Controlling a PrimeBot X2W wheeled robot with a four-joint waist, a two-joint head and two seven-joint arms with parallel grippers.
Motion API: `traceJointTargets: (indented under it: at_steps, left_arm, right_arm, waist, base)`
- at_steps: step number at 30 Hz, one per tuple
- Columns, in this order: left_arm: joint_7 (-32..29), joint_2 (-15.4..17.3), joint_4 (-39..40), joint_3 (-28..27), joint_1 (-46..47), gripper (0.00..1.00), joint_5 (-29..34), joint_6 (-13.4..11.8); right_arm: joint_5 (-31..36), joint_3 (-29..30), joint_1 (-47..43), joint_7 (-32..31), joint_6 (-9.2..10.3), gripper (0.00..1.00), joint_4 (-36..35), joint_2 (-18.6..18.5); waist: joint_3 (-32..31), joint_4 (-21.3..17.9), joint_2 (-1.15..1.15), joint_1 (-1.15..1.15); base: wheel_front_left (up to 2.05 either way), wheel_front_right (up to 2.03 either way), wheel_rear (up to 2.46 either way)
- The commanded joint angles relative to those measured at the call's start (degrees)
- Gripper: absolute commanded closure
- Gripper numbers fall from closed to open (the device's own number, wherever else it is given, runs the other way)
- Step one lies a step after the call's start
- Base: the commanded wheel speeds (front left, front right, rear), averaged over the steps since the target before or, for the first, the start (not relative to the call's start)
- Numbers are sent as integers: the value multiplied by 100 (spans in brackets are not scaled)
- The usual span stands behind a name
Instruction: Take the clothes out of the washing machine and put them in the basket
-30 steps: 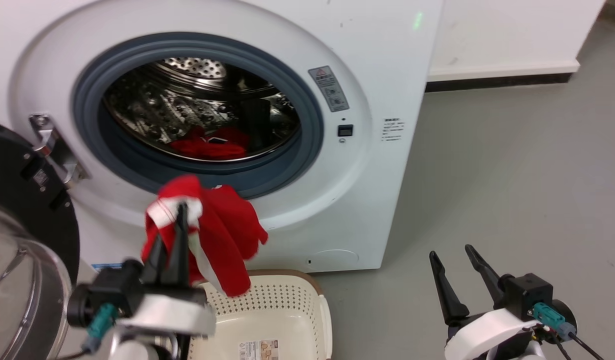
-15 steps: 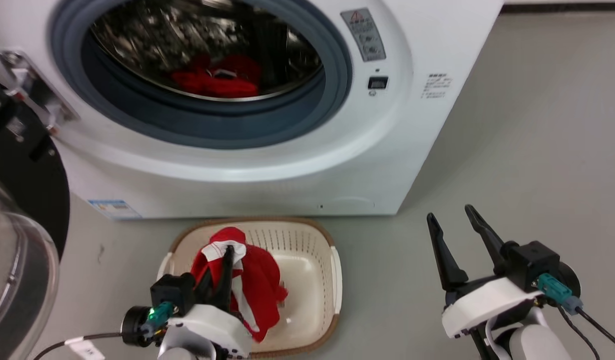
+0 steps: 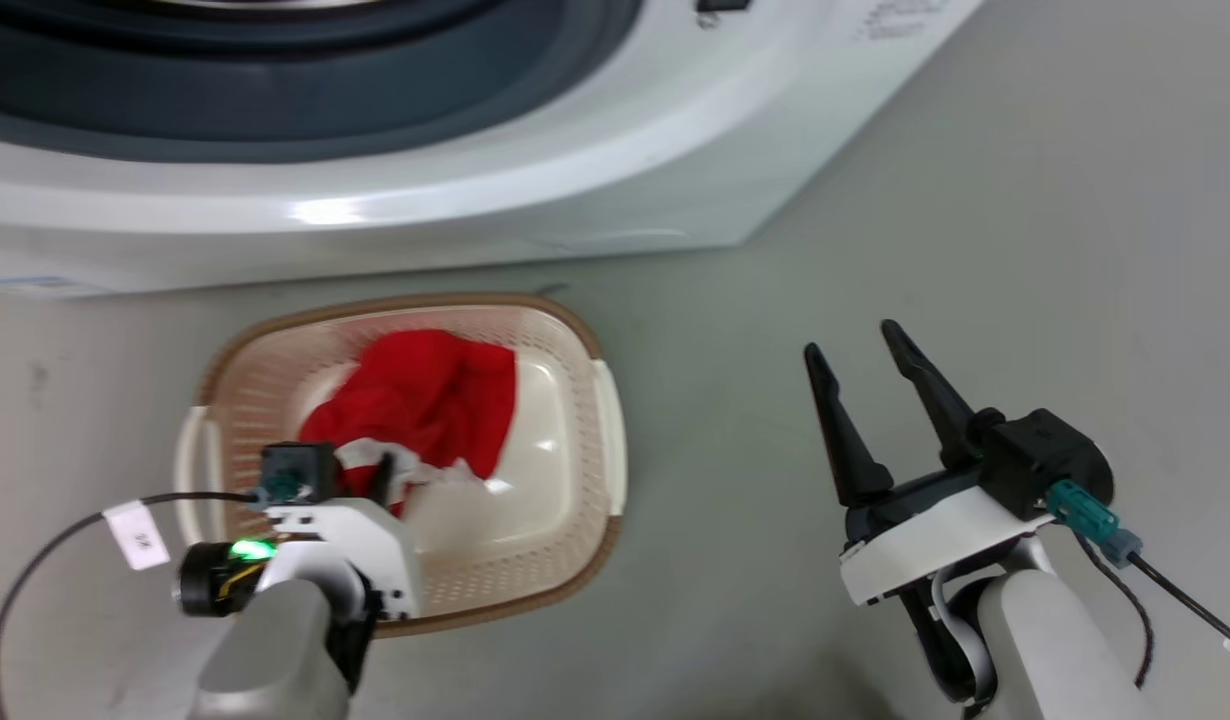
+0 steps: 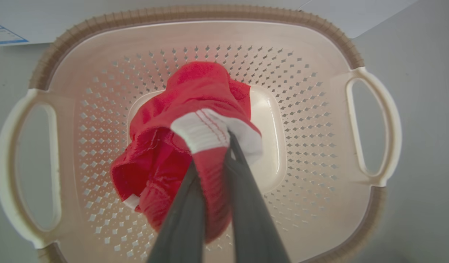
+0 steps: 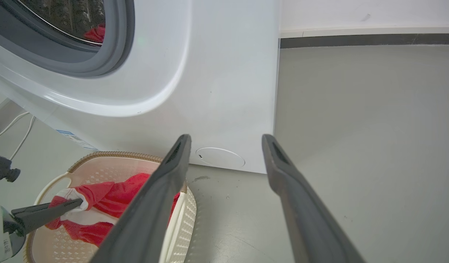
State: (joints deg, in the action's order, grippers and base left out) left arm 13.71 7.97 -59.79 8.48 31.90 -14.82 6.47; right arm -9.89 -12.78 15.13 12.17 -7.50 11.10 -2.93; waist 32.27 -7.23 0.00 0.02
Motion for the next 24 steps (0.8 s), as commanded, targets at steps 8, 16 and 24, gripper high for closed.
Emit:
traceJointTargets:
  at_steps: [8,16,24]
  left_arm:
    - [-269,351,-1140,-228,594,100,-233,-176]
    - [-186,301,-1325,-293,588,0,-391,-271]
    - [150,-21,-936,-169,42,0,-319,-135]
  right_arm:
    - [-274,-235,229,221,3,0,165,10]
    - [-343,-286,291,295,2,0,400,9]
    - [-210,-139,76,301,3,0,657,4]
  waist:
    - [833,-827,0,-2]
    - [639,-810,0,-2]
    - [-541,-493,0,-2]
  base:
    - [0,0,0]
    - [0,0,0]
    - [0,0,0]
